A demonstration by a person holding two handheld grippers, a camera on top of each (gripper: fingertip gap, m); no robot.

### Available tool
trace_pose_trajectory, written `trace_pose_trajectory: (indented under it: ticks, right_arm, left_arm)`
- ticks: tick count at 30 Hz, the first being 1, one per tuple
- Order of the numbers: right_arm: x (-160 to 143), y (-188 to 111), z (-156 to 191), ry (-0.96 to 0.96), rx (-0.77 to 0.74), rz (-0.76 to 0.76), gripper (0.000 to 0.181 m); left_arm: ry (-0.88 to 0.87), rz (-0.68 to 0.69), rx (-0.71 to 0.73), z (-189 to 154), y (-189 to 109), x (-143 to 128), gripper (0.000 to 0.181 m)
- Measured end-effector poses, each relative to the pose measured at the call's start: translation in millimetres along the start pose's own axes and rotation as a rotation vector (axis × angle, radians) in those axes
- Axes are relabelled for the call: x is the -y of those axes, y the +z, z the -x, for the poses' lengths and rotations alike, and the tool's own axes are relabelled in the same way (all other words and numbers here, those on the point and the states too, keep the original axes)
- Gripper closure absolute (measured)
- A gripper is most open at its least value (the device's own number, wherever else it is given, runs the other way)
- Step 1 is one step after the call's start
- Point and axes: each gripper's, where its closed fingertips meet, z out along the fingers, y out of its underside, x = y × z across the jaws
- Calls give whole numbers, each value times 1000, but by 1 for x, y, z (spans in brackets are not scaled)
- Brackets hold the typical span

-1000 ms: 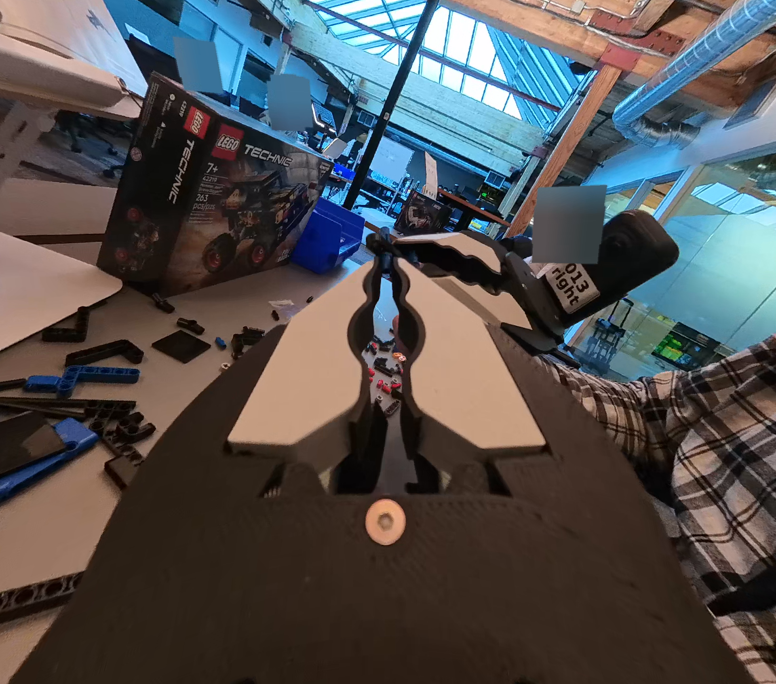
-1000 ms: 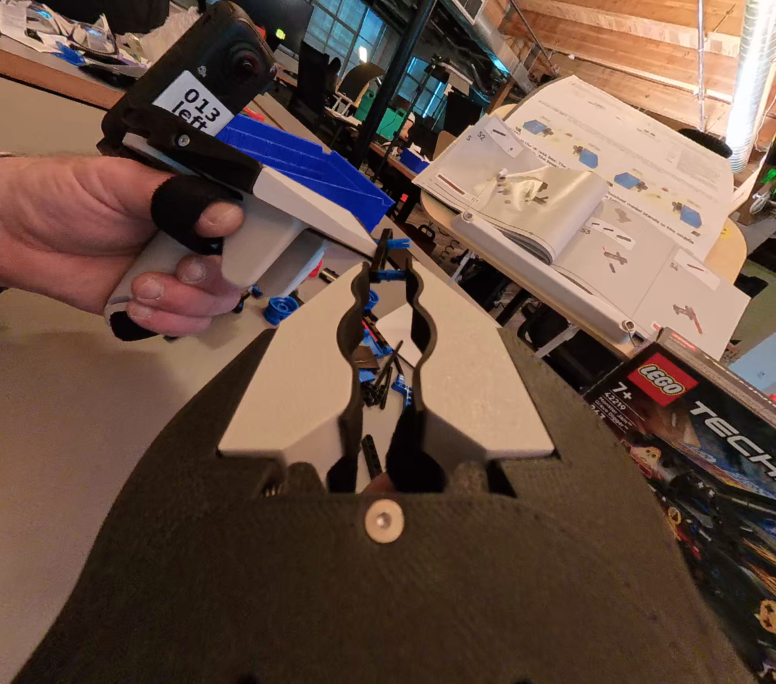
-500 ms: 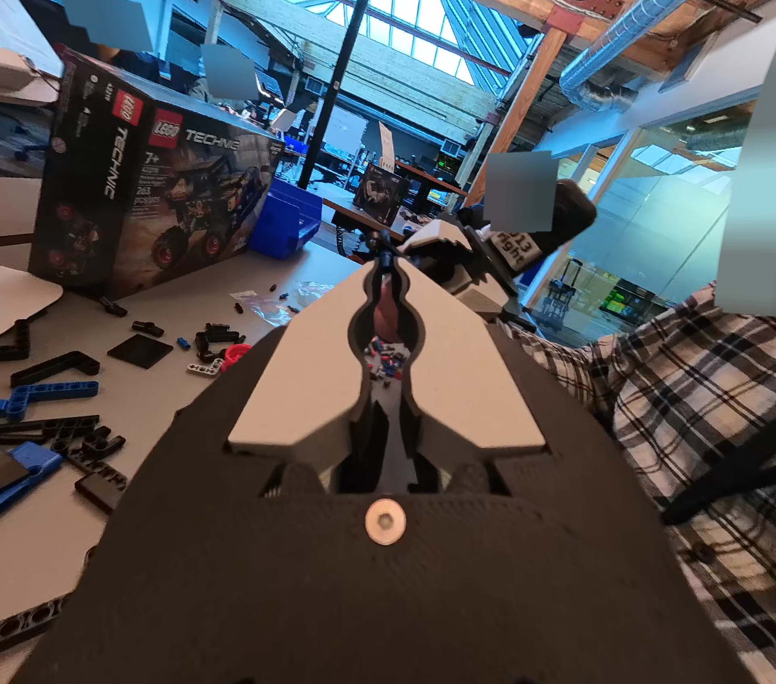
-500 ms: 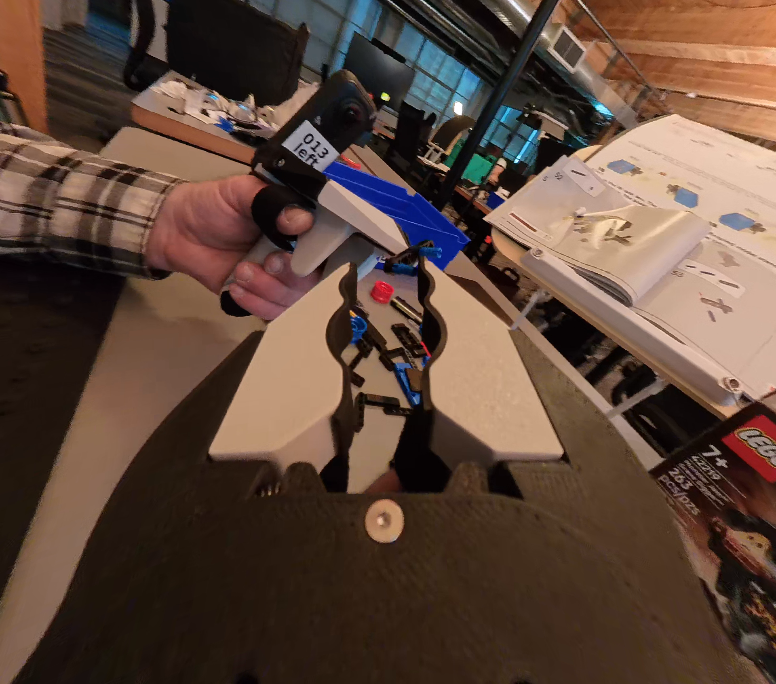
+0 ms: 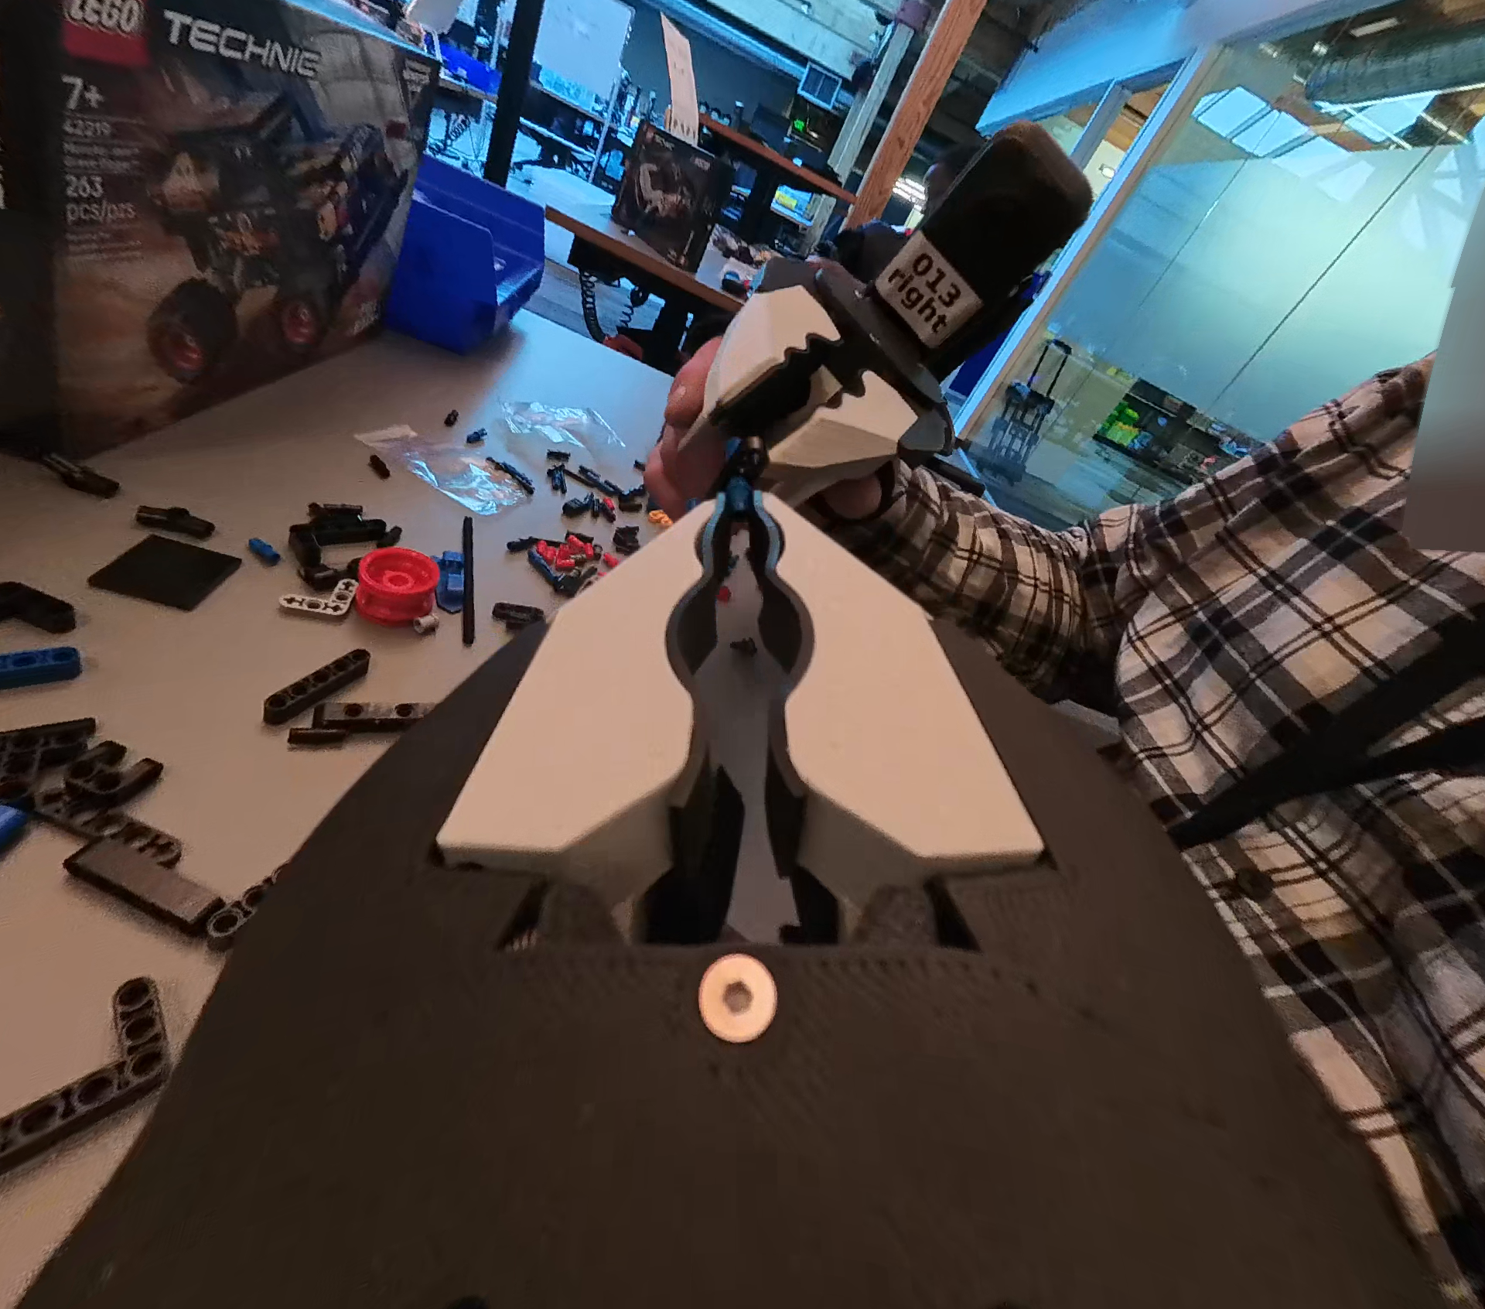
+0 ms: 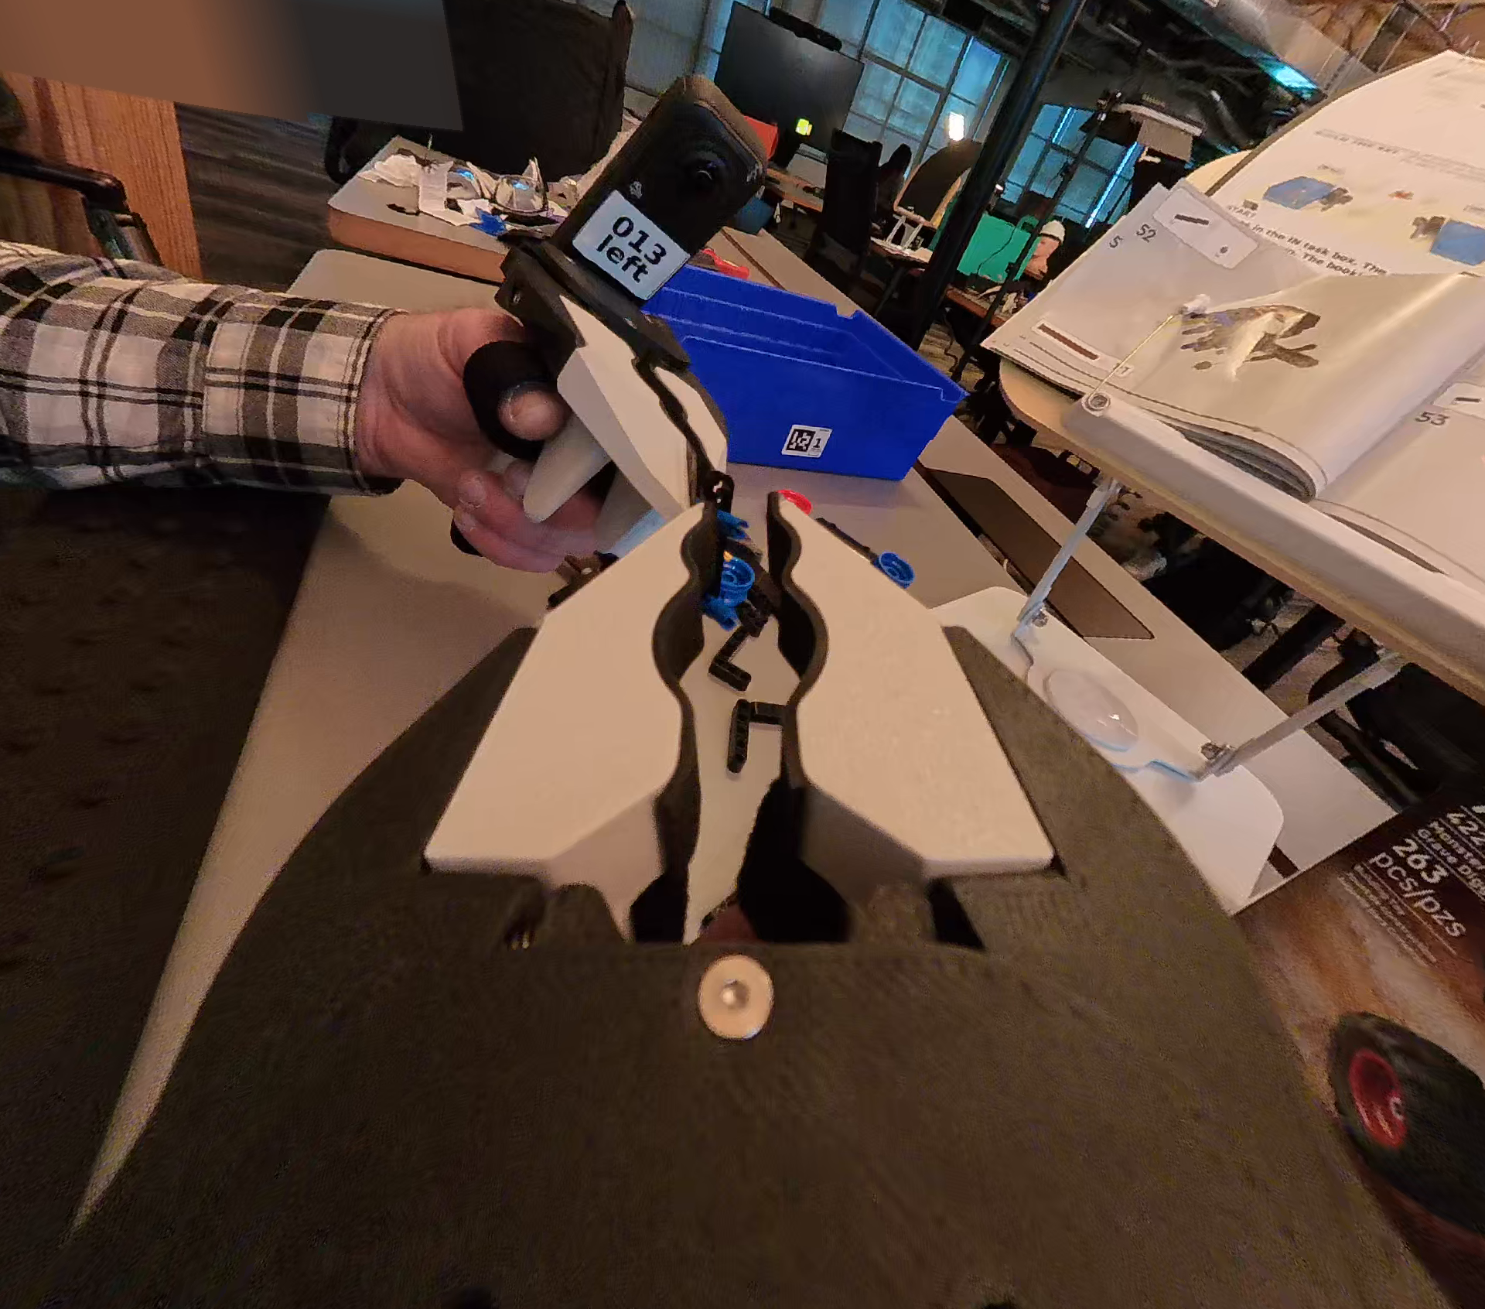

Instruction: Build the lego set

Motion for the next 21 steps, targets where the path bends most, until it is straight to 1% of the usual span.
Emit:
trace_pose_trajectory:
  ticks: [2,11,17,21]
  right_arm:
    - [-2,0,2,2,18,13,179]
    - [-10,-3,8,69,90,60,180]
    - [-3,-4,5,172,110,11,181]
    - [-1,-5,0,183,83,-5,181]
  left_arm:
    - [0,9,1,0,0,-2,180]
    - [2,51,7,2,2,-9,180]
    - [9,-11,31,5,2,0,180]
    - [29,-31,43,5,1,4,181]
